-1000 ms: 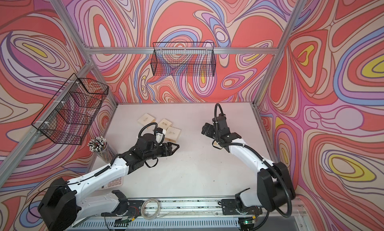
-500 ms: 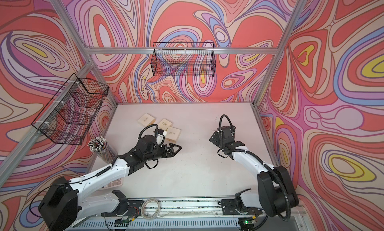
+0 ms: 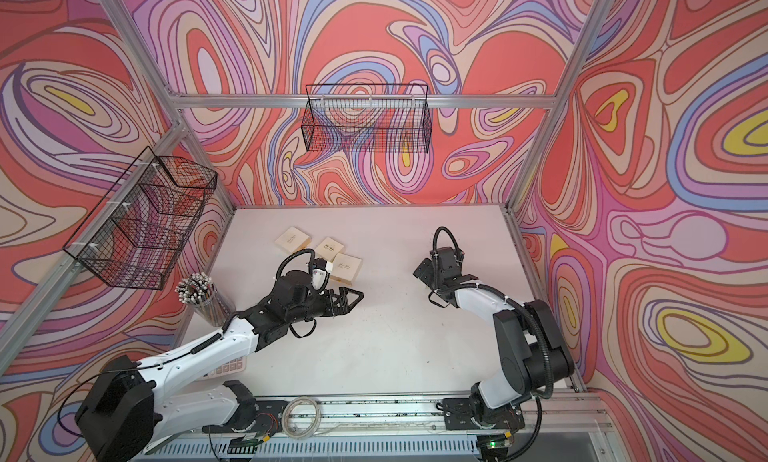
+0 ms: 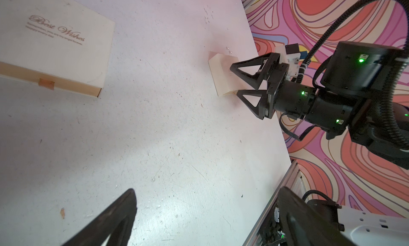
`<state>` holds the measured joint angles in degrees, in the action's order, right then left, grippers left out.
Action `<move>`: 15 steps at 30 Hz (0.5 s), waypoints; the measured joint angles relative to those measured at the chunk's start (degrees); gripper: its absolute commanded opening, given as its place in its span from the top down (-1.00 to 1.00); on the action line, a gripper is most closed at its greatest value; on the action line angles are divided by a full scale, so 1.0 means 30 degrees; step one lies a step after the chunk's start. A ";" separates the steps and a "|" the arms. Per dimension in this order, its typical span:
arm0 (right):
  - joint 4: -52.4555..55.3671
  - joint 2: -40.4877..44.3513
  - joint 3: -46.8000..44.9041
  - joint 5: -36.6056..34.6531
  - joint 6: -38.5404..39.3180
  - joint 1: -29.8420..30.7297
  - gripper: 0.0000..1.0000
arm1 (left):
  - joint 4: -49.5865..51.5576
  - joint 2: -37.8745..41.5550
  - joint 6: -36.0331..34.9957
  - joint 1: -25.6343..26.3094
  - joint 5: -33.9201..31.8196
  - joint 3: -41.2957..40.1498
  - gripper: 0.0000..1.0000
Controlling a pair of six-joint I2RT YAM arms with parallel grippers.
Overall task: Take out the earrings from the drawer-style jewelry box
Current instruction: Move the jewelry box to the center of the board.
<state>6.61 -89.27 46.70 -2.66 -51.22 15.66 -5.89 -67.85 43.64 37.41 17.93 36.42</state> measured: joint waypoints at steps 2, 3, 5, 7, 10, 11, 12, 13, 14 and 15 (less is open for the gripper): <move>-0.0153 -0.0408 0.0321 0.0029 -0.0087 0.0000 -0.96 | 0.0000 0.0000 0.0000 0.0000 -0.0007 0.0000 -0.99; -0.0182 -0.0619 0.0488 0.0036 -0.0109 0.0000 -0.96 | 0.0000 0.0000 0.0000 0.0000 -0.0007 0.0000 -0.98; -0.0255 -0.1064 0.0860 0.0044 -0.0117 -0.0015 -0.96 | 0.0007 0.0000 0.0000 0.0000 -0.0015 0.0000 -0.98; -0.0291 -0.1384 0.1137 0.0044 -0.0109 -0.0051 -0.96 | 0.0007 0.0000 -0.0022 0.0000 -0.0029 0.0000 -0.98; -0.0335 -0.1770 0.1435 0.0036 -0.0117 -0.0146 -0.96 | 0.0015 0.0000 -0.0051 0.0000 -0.0073 0.0000 -0.98; -0.0335 -0.1872 0.1508 0.0036 -0.0117 -0.0175 -0.96 | 0.0007 -0.0007 -0.0058 0.0000 -0.0073 0.0000 -0.98; -0.0328 -0.1960 0.1596 0.0029 -0.0109 -0.0197 -0.96 | 0.0007 -0.0015 -0.0058 0.0000 -0.0073 0.0000 -0.98; -0.0342 -0.2069 0.1690 0.0029 -0.0109 -0.0219 -0.96 | 0.0007 -0.0036 -0.0058 0.0000 -0.0073 0.0000 -0.98; -0.0350 -0.2200 0.1807 0.0044 -0.0109 -0.0248 -0.96 | 0.0007 -0.0058 -0.0058 0.0000 -0.0066 0.0000 -0.98; -0.0342 -0.2317 0.1938 0.0051 -0.0102 -0.0270 -0.96 | 0.0007 -0.0095 -0.0058 0.0000 -0.0066 0.0007 -0.98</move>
<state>5.58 -96.23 52.51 -2.50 -51.53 14.85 -5.87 -68.14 43.46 37.41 17.74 36.45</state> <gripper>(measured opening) 0.982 0.991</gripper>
